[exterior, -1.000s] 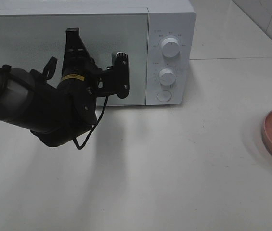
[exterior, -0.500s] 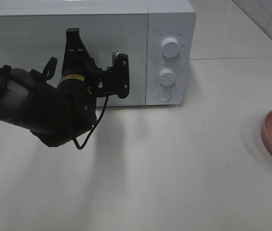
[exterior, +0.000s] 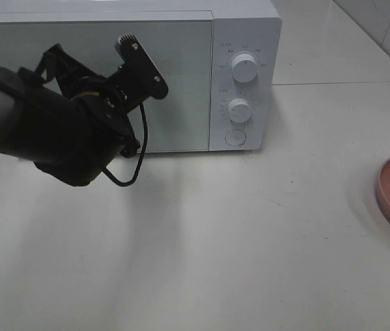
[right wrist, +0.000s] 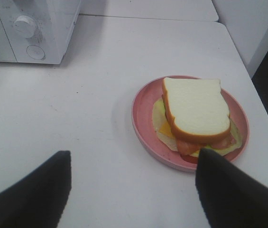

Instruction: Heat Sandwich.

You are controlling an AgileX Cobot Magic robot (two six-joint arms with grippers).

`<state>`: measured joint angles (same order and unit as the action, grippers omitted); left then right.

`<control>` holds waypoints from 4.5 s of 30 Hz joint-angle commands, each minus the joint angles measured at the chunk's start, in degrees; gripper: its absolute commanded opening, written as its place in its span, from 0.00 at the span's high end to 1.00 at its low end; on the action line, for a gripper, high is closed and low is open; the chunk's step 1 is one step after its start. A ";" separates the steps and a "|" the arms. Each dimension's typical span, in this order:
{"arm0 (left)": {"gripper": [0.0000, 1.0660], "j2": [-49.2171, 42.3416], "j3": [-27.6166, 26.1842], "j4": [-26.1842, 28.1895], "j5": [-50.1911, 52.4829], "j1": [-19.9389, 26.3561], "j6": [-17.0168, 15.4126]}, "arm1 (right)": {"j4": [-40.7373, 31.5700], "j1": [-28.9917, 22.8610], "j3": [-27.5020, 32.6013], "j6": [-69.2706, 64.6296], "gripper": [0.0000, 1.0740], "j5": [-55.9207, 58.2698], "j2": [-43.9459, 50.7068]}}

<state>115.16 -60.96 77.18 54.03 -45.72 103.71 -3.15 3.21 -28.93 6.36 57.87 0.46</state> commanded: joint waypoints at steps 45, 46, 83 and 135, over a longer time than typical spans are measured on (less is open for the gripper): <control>1.00 -28.53 11.92 2.46 -59.70 0.29 -23.49 | 0.00 -0.06 0.17 -0.23 0.34 -0.63 1.32; 1.00 -28.53 11.92 1.43 -59.82 0.29 -24.81 | 0.00 -0.06 0.17 -0.23 0.34 -0.63 1.32; 0.30 -57.12 20.34 -71.10 -98.38 32.49 -103.71 | 0.00 -0.06 0.17 -0.23 0.34 -0.63 1.32; 0.31 -116.60 31.51 -79.70 -115.28 46.52 -104.56 | 0.00 -0.06 0.17 -0.23 0.34 -0.69 1.26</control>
<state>-0.23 -29.62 -2.46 -62.22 0.74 -0.86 -3.15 3.21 -28.93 6.30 57.87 0.46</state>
